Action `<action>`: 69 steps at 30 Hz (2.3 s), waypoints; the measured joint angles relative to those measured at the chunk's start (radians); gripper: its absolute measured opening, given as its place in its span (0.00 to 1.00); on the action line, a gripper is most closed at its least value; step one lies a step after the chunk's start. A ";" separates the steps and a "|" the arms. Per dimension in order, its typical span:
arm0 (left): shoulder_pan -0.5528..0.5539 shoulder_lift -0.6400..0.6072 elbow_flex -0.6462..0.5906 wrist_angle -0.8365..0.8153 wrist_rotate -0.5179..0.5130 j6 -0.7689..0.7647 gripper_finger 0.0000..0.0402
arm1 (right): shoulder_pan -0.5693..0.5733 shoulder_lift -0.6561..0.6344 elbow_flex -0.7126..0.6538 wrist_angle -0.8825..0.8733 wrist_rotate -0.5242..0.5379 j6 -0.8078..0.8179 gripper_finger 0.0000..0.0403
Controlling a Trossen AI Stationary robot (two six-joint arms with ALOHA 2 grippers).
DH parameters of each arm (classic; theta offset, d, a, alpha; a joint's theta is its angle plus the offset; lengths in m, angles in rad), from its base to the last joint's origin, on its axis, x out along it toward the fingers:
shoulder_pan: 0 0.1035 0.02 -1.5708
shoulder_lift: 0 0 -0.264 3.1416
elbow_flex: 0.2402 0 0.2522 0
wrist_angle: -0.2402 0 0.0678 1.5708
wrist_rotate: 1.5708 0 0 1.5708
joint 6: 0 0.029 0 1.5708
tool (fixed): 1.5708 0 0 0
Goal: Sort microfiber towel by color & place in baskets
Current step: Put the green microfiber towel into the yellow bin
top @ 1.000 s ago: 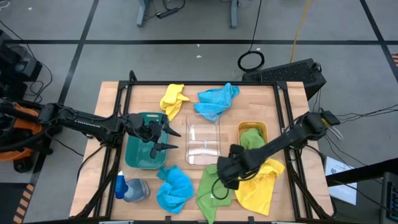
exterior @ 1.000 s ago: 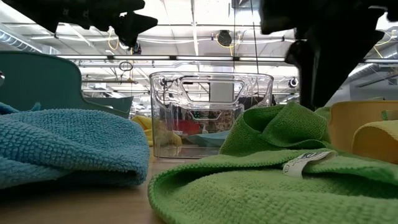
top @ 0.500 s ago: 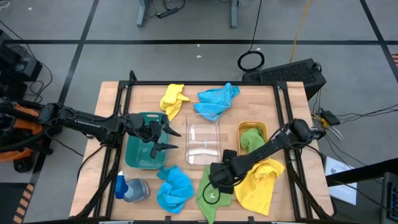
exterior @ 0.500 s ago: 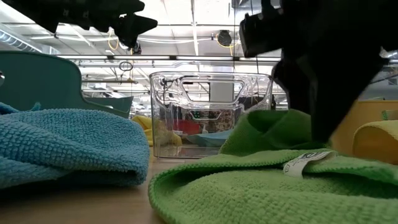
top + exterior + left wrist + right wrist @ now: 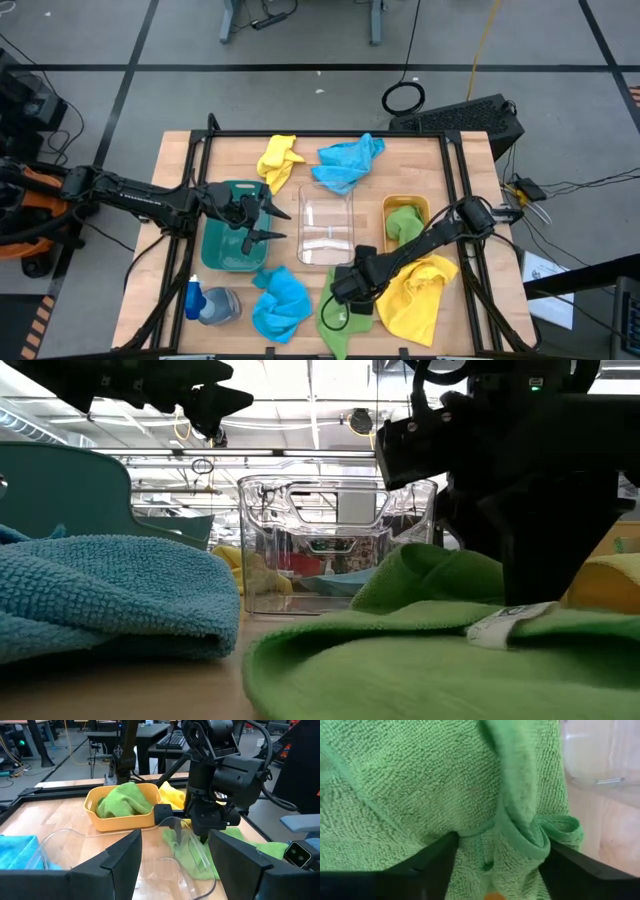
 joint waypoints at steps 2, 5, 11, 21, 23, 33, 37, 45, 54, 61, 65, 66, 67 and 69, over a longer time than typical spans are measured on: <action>0.000 0.000 0.000 0.000 0.000 0.000 0.58 | 0.001 -0.009 -0.001 0.000 0.000 -0.001 0.52; 0.000 0.000 0.000 0.000 0.000 0.000 0.58 | 0.000 -0.021 -0.002 0.000 0.000 -0.002 0.36; 0.000 0.000 0.000 0.000 -0.001 0.000 0.58 | 0.000 -0.056 -0.009 -0.010 -0.044 -0.028 0.05; 0.000 0.000 0.000 0.000 -0.001 0.000 0.58 | 0.002 -0.257 -0.008 -0.037 -0.094 0.006 0.08; 0.000 0.000 0.000 0.001 -0.001 0.000 0.58 | 0.007 -0.315 -0.008 -0.037 -0.021 0.006 0.06; -0.076 0.004 0.000 0.114 -0.003 0.107 0.58 | 0.056 -0.556 -0.006 0.034 0.439 -0.125 0.06; -0.129 0.030 0.000 0.181 -0.003 0.196 0.58 | 0.065 -0.581 -0.005 0.140 0.591 -0.262 0.06; -0.164 0.107 0.001 0.360 -0.092 0.248 0.58 | 0.044 -0.571 -0.005 0.341 0.826 -0.545 0.06; -0.167 0.186 0.001 0.504 -0.106 0.316 0.58 | -0.012 -0.546 -0.005 0.507 0.837 -0.673 0.06; -0.193 0.198 0.001 0.574 -0.127 0.317 0.58 | -0.055 -0.450 -0.005 0.680 0.867 -0.753 0.06; -0.209 0.197 0.001 0.617 -0.181 0.324 0.58 | -0.072 -0.385 -0.005 0.781 0.863 -0.808 0.06; -0.210 0.198 0.001 0.623 -0.197 0.325 0.58 | -0.076 -0.371 -0.005 0.801 0.863 -0.814 0.06; -0.211 0.198 0.001 0.630 -0.217 0.325 0.58 | -0.081 -0.359 -0.005 0.816 0.863 -0.818 0.06; -0.212 0.198 0.001 0.644 -0.268 0.325 0.58 | -0.087 -0.338 -0.005 0.834 0.864 -0.824 0.06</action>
